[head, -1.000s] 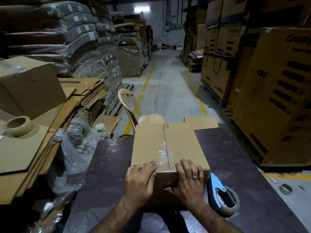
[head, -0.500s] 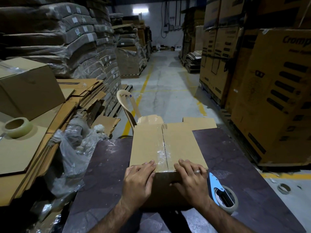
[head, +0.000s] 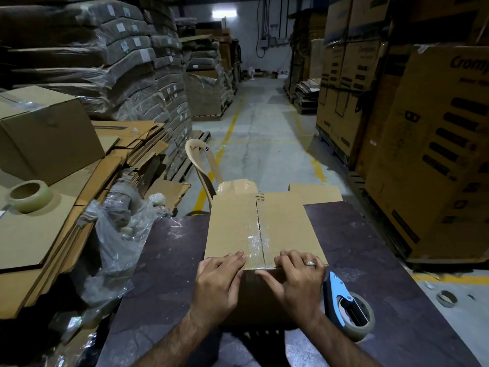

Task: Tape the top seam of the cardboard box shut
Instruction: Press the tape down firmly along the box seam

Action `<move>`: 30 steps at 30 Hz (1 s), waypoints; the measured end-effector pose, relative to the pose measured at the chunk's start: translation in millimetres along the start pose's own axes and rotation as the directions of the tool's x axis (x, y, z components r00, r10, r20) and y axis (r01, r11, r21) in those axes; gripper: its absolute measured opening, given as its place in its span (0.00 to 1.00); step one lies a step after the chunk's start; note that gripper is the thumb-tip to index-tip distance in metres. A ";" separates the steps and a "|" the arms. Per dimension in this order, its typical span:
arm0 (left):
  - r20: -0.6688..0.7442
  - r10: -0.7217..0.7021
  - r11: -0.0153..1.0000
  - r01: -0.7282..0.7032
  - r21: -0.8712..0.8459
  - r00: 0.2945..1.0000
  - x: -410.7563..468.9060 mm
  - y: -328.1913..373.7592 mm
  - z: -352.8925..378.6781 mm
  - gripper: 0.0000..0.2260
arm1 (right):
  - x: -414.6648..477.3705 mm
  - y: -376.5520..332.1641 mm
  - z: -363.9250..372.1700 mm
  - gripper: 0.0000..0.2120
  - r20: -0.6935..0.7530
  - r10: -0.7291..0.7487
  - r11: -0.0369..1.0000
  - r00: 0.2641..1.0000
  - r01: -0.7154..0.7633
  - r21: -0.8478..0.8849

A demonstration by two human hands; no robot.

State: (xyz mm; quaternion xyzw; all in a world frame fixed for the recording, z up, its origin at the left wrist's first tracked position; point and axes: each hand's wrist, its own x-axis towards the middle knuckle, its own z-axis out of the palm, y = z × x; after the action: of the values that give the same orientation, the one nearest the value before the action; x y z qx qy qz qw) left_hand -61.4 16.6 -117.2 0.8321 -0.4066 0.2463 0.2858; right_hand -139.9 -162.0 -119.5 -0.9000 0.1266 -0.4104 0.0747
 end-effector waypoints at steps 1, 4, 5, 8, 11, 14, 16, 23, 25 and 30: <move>0.000 0.004 1.000 -0.004 0.001 1.000 0.0 0.1 -0.3 0.15 | -0.8 -2.1 3.5 0.25 0.003 0.004 1.000 1.000 -0.004 -0.026; 0.002 0.009 1.000 -0.009 0.001 1.000 0.3 0.7 -1.3 0.15 | -5.8 -3.3 14.7 0.31 0.001 -0.041 0.997 0.999 0.041 -0.071; 0.001 0.011 1.000 -0.011 0.001 1.000 0.1 1.0 -1.5 0.15 | -7.5 -1.4 17.1 0.33 0.006 -0.061 0.995 0.998 0.062 -0.081; -0.006 0.017 1.000 -0.017 0.006 1.000 0.9 3.1 -2.4 0.14 | -12.5 7.7 20.3 0.39 0.073 -0.131 0.984 0.989 0.139 -0.109; -0.024 0.014 1.000 -0.014 0.002 1.000 1.0 4.7 -2.7 0.14 | -14.9 12.8 19.3 0.47 0.143 -0.186 0.972 0.972 0.203 -0.118; -0.031 0.019 1.000 -0.018 0.012 0.999 1.0 4.9 -2.8 0.14 | -14.3 13.8 15.0 0.49 0.172 -0.220 0.966 0.960 0.239 -0.100; -0.030 0.025 0.999 -0.025 0.023 0.999 0.4 4.6 -2.8 0.14 | -14.4 16.1 11.9 0.48 0.205 -0.231 0.964 0.951 0.252 -0.087; -0.019 0.023 0.998 -0.022 0.051 1.000 0.2 4.7 -3.0 0.14 | -5.3 20.0 -0.1 0.46 0.312 -0.249 0.958 0.917 0.281 -0.061; -0.017 0.028 0.998 -0.027 0.057 0.999 0.4 4.2 -3.5 0.15 | -1.9 20.9 -3.9 0.43 0.302 -0.265 0.954 0.916 0.294 -0.055; 0.013 0.022 0.997 -0.023 0.074 1.000 0.6 2.9 -4.1 0.16 | 6.0 22.6 -12.6 0.25 0.225 -0.267 0.962 0.937 0.273 0.007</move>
State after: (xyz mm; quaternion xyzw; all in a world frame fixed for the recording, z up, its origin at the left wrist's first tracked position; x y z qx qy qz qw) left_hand -64.1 17.6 -113.1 0.8389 -0.4085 0.2592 0.2495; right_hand -149.4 -185.7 -112.3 -0.9501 -0.0022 -0.3112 0.0206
